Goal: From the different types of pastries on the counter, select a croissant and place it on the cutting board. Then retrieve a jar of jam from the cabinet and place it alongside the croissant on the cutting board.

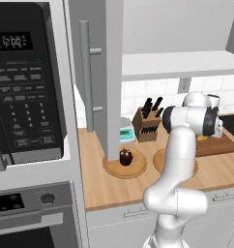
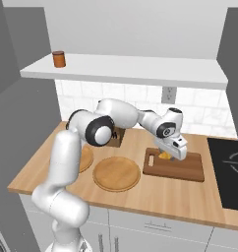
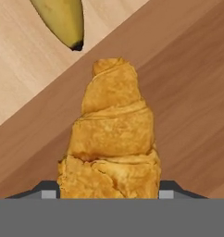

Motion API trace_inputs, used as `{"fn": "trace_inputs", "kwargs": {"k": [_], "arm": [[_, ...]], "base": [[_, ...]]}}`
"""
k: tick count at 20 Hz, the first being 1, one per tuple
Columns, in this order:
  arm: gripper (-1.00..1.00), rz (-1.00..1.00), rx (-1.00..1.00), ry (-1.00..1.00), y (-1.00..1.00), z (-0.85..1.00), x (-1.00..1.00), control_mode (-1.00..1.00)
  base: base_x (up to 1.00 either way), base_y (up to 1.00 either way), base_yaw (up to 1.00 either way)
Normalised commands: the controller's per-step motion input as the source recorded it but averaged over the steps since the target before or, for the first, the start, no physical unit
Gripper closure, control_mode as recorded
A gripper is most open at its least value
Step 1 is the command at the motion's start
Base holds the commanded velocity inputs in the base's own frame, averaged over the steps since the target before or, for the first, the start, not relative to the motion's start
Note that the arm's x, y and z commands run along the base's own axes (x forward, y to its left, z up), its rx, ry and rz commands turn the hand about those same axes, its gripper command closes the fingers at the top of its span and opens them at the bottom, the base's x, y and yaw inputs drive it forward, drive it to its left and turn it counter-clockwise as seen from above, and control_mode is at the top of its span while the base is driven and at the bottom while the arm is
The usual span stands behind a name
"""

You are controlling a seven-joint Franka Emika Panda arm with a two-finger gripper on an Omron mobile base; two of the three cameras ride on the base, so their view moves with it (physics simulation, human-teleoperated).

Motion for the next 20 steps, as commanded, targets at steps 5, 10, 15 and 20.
{"fn": "trace_inputs", "kwargs": {"k": [5,10,15,20], "arm": [[-1.0,0.0,0.0,0.0,0.0,0.0,0.0,-1.0],[-1.0,0.0,0.0,0.0,0.0,0.0,0.0,-1.0],[-1.0,0.0,-0.07,-0.11,0.0,0.45,-0.07,-1.0],[-1.0,0.08,-0.16,-0.26,0.04,0.95,-0.67,-1.0]], "base": [[0.0,0.0,0.0],[0.0,0.0,0.0],[0.0,0.0,0.0],[0.0,0.0,0.0]]}}
